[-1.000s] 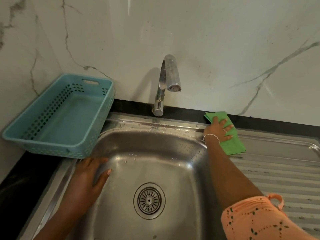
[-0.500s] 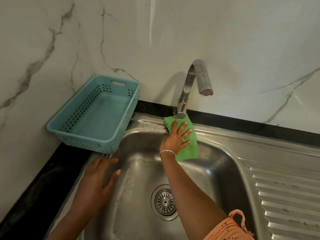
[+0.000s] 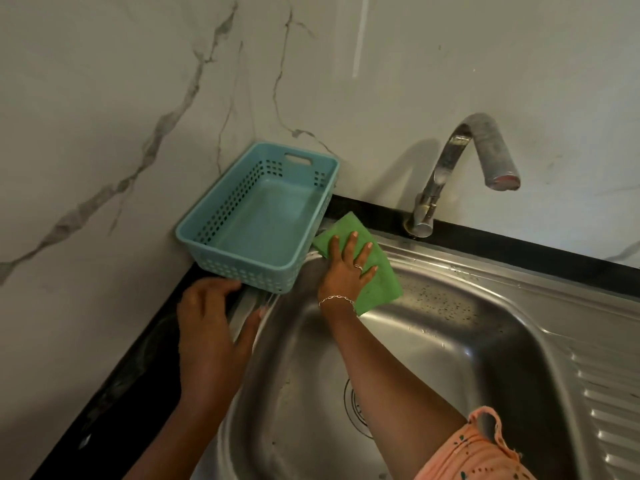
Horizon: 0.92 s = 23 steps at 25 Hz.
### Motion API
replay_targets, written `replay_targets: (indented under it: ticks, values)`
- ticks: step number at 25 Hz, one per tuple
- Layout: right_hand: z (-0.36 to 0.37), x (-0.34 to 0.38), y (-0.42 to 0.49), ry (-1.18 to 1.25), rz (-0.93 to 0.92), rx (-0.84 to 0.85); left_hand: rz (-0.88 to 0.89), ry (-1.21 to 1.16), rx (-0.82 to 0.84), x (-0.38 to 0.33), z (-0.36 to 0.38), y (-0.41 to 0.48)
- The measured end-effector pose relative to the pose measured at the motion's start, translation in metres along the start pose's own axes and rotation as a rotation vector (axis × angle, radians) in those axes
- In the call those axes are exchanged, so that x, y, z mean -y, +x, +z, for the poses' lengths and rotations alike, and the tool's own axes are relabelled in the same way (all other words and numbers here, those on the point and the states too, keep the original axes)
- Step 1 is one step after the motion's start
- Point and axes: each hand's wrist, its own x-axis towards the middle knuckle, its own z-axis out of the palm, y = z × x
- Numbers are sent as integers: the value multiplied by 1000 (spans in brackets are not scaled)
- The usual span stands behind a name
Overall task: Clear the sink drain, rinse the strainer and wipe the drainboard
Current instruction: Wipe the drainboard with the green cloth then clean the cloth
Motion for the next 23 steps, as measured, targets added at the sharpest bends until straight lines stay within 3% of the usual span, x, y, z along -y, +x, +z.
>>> replay_targets:
  ticks: [3, 14, 19, 23]
  values:
    - [4, 4, -6, -73, -148, 75, -115, -19, -28, -12, 5, 12]
    - [1, 11, 7, -167, -352, 149, 54, -74, 99, -29, 0, 76]
    - [2, 27, -10, -112, -433, 236, 28, -45, 107, -46, -15, 96]
    - [2, 37, -42, 101, -465, 273, 28, -17, 136, -59, -22, 101]
